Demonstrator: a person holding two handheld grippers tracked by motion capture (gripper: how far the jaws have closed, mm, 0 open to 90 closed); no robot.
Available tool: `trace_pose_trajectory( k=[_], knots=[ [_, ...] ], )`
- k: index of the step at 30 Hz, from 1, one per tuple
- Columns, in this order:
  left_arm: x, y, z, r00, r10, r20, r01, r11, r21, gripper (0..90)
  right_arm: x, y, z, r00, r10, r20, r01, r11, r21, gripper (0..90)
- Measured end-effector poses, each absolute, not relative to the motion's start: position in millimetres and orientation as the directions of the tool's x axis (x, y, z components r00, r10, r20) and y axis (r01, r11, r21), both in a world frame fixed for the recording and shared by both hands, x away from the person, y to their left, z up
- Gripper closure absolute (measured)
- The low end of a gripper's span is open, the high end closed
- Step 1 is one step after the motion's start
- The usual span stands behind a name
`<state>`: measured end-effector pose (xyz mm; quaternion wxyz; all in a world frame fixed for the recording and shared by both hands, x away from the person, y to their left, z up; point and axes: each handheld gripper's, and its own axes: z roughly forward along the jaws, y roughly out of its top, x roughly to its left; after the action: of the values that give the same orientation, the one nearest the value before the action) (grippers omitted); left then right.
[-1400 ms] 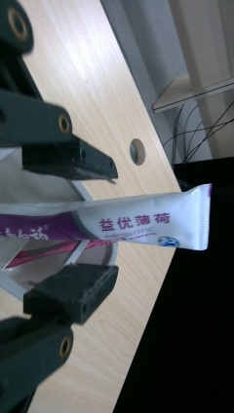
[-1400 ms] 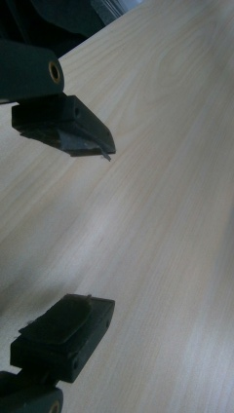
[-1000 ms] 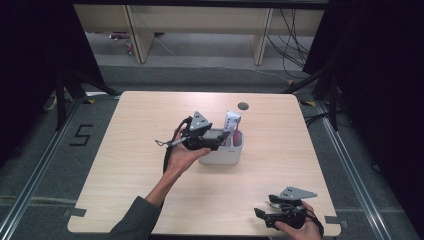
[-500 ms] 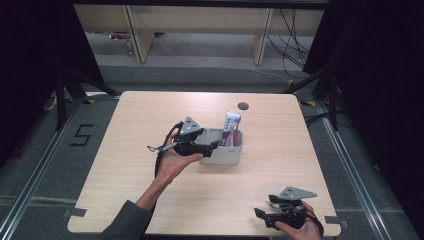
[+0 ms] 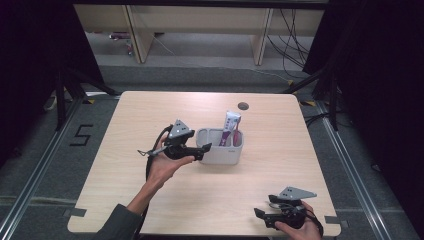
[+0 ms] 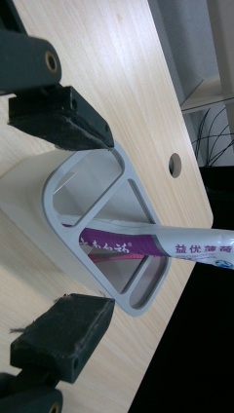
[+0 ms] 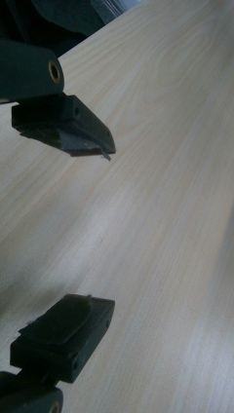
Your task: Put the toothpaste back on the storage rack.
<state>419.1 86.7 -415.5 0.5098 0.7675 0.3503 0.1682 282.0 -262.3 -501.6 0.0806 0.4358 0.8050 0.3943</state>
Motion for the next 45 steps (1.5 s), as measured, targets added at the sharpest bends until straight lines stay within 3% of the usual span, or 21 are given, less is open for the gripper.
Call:
trace_pose_trajectory(
  k=[22,45],
  knots=[
    [384.7,111.0,-406.5,0.717,0.692,-0.086,0.341,-0.240,0.909,17.1,283.3,-261.5,-501.9,-0.620,0.758,0.203,0.629,0.326,0.706,23.6],
    [359.6,141.3,-433.1,0.696,0.711,-0.100,0.375,-0.242,0.895,17.1,283.3,-262.4,-501.3,-0.623,0.759,0.189,0.618,0.330,0.714,23.3]
  ],
)
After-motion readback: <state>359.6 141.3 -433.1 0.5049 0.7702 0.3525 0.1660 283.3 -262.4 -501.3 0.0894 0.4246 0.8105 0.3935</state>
